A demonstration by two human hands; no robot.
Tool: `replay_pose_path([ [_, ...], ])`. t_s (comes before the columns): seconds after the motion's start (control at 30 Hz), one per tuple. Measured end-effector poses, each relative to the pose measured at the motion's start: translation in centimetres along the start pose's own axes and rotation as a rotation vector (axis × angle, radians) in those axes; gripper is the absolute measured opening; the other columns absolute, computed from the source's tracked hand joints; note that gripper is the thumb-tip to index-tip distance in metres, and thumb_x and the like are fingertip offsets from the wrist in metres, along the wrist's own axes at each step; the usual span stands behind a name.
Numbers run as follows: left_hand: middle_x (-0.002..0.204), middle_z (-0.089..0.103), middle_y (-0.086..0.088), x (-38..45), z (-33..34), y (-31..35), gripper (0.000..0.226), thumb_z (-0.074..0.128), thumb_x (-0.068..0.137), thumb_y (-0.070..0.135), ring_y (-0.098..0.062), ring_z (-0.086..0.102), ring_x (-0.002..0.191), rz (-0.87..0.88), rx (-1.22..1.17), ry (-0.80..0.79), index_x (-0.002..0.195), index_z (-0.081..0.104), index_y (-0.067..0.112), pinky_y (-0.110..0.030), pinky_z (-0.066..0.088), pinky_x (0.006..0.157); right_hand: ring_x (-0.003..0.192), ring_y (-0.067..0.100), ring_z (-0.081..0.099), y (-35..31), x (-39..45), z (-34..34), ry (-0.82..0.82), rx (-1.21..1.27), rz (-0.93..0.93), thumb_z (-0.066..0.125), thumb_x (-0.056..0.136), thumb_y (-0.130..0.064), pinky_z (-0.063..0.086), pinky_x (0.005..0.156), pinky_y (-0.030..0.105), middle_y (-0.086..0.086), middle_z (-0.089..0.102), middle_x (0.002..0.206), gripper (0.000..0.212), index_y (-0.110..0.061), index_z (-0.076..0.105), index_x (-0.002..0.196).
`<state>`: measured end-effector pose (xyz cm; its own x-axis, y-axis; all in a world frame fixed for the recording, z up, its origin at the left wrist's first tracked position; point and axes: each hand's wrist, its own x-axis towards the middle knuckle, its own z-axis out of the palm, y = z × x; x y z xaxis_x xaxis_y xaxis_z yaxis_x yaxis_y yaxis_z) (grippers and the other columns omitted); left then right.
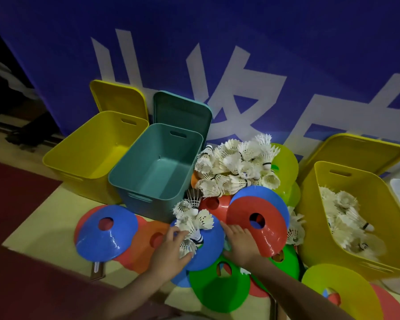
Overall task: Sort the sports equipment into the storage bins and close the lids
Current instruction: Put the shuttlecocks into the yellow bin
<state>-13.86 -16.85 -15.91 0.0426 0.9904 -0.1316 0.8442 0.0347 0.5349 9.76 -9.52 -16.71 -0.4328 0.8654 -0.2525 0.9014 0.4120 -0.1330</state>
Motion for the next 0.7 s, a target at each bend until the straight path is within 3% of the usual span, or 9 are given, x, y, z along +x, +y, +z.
replay_pose_path([
  [0.2,0.137,0.028,0.004,0.1,1.1,-0.1,0.045,0.065,0.082,0.043,-0.016,0.051,0.110,-0.026,-0.112,0.094,0.124,0.053,0.030,-0.029,0.050,0.075,0.119,0.022,0.046,-0.3,-1.0,-0.1,0.097,0.055,0.068,0.049,0.090,-0.040,0.037,0.097,0.032,0.000,0.051,0.129,0.063,-0.022,0.030,0.147],
  [0.33,0.126,0.038,0.006,-0.5,1.4,-0.5,0.029,0.072,0.078,0.037,-0.015,0.051,0.104,-0.009,-0.183,0.200,0.106,0.062,0.031,-0.032,0.052,0.068,0.100,0.022,0.056,0.0,-2.9,-1.2,0.179,0.176,0.100,0.053,0.086,-0.037,0.039,0.066,0.028,-0.001,0.053,0.116,0.047,-0.024,0.049,0.131],
  [0.43,0.109,0.041,0.012,-0.9,2.0,-0.7,0.024,0.072,0.078,0.038,-0.014,0.056,0.092,0.001,-0.205,0.213,0.098,0.061,0.034,-0.032,0.051,0.063,0.094,0.020,0.058,0.5,-4.1,-1.8,0.270,0.279,0.161,0.057,0.089,-0.035,0.034,0.060,0.027,-0.001,0.054,0.116,0.040,-0.020,0.052,0.125],
  [0.57,0.107,0.042,0.012,-0.6,3.1,0.0,0.038,0.070,0.075,0.049,-0.014,0.056,0.096,-0.021,-0.191,0.201,0.105,0.053,0.034,-0.026,0.048,0.066,0.100,0.015,0.057,1.0,-5.2,-2.2,0.318,0.375,0.184,0.057,0.091,-0.036,0.033,0.061,0.022,-0.003,0.053,0.122,0.042,-0.021,0.049,0.130],
  [0.7,0.117,0.048,-0.001,0.4,3.9,1.5,0.065,0.077,0.068,0.051,-0.023,0.057,0.098,-0.144,-0.132,0.258,0.118,0.049,0.020,-0.030,0.049,0.065,0.100,0.007,0.054,1.5,-6.3,-2.2,0.331,0.452,0.184,0.056,0.090,-0.040,0.037,0.063,0.020,-0.010,0.050,0.123,0.042,-0.028,0.047,0.129],
])
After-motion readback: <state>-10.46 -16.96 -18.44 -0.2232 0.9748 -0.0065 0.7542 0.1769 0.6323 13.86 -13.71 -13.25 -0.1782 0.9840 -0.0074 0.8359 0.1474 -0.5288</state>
